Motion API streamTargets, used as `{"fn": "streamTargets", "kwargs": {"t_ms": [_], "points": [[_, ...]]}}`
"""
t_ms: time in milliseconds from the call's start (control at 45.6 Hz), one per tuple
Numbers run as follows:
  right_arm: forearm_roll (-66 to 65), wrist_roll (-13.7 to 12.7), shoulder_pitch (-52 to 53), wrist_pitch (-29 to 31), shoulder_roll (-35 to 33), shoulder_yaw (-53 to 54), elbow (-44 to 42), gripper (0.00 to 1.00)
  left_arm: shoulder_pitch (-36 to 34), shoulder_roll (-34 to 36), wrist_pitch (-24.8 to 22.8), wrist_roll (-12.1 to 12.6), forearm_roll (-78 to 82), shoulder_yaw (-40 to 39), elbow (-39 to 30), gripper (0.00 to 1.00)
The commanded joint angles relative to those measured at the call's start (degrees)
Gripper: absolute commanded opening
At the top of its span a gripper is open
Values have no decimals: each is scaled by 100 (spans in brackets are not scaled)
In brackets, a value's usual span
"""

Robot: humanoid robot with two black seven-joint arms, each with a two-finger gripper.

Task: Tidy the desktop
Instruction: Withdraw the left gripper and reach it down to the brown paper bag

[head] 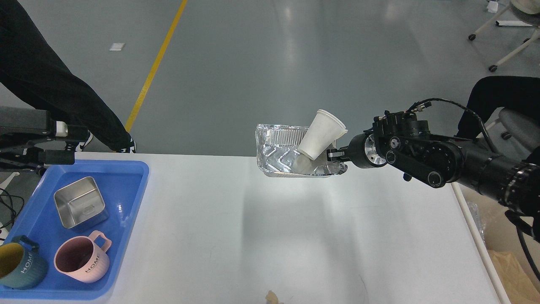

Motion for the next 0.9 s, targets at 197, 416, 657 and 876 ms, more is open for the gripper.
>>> {"fn": "streamTargets", "kwargs": {"t_ms": [197,416,657,876], "points": [[1,1,43,0,5,0,-4,0,289,-1217,0,2023,61,29,-787,92],[1,1,34,0,5,0,5,0,316,-3177,437,3676,70,38,-893,92],[9,1,96,0,13,0,-4,0,1009,-5225,903,4662,833,143,-639,92],[18,1,140,0,14,0,-4,0,1388,-6562,1009,4996,1379,398,99,92]]}}
